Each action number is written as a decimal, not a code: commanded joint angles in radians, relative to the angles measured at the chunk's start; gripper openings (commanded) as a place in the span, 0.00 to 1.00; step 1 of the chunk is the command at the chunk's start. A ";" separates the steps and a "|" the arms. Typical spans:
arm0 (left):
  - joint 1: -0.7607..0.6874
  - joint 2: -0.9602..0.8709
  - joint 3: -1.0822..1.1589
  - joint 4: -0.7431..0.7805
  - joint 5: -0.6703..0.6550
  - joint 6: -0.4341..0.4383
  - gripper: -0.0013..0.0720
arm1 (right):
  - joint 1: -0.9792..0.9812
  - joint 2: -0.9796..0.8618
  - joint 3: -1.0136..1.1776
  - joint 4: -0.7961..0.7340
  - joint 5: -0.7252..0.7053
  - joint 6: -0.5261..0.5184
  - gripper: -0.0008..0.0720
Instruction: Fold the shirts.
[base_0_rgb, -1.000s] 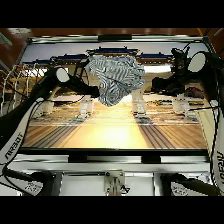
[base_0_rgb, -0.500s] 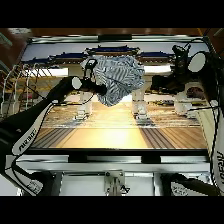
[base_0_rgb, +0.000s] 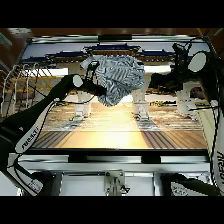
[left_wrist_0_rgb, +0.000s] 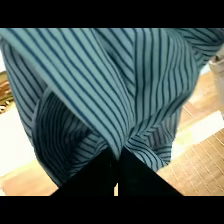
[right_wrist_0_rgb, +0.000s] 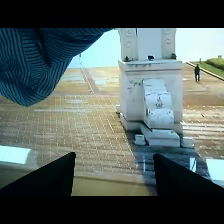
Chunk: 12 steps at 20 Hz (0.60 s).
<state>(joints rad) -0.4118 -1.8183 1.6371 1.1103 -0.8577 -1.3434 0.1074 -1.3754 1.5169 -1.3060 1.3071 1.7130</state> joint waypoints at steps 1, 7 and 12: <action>-0.009 0.051 0.120 -0.151 -0.239 0.106 0.10 | 0.000 0.019 0.043 0.025 0.087 -0.006 0.85; -0.085 0.328 0.183 -0.323 -0.203 0.101 0.10 | 0.000 0.240 0.258 -0.343 0.090 -0.005 0.85; -0.150 0.473 0.183 -0.510 -0.003 0.104 0.10 | 0.000 0.429 0.377 -0.563 0.031 0.002 0.85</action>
<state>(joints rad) -0.5247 -1.4269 1.8141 0.7261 -0.9840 -1.2449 0.1074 -1.0424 1.8339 -1.7271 1.3724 1.7096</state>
